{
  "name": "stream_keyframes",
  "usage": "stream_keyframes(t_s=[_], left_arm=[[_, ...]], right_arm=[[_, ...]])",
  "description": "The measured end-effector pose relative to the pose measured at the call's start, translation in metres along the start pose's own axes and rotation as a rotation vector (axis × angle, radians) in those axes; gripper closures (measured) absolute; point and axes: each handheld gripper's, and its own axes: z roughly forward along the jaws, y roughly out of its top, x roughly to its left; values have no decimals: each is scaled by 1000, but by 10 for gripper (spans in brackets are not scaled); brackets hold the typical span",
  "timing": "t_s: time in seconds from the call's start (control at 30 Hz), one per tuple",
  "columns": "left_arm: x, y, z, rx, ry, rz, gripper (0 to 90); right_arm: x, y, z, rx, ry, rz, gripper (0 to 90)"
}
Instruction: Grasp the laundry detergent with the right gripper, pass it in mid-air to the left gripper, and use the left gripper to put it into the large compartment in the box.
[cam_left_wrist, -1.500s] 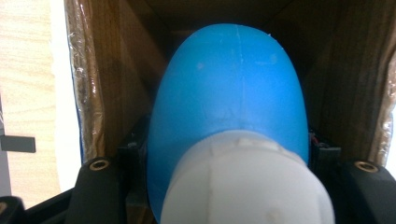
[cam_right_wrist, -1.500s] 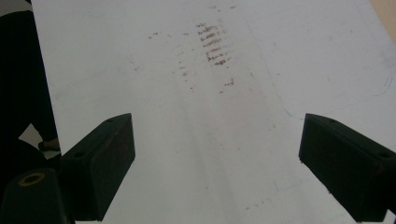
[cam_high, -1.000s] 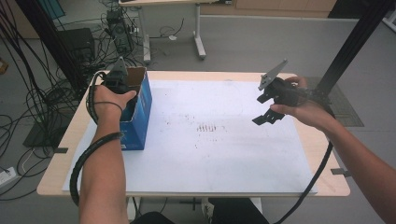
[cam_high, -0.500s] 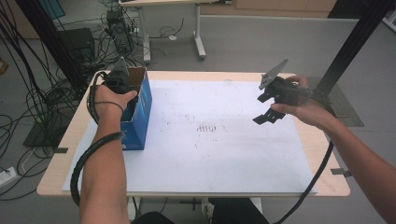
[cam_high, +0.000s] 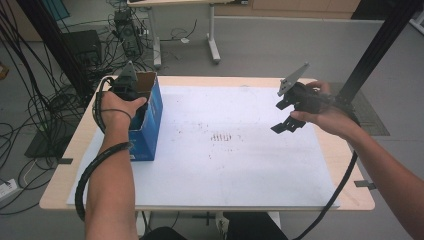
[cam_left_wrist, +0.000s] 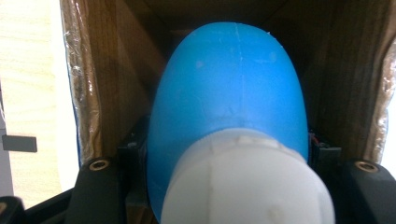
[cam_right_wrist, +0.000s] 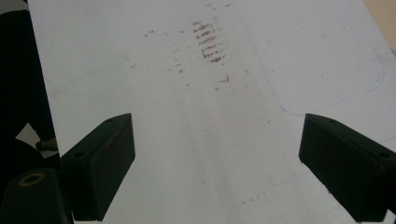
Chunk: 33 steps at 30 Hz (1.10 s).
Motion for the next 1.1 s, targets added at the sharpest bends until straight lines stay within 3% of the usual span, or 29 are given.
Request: stream_keyframes(t_s=[0.8,1.1], left_arm=[[-1,-1,-2,-3,-6,3,350],[-1,-2,-16,-30,16,6,307]], right_arm=[[3,0,-2,-4,-5,-3,107],[4,2,-3,-8,-2,-9,107]])
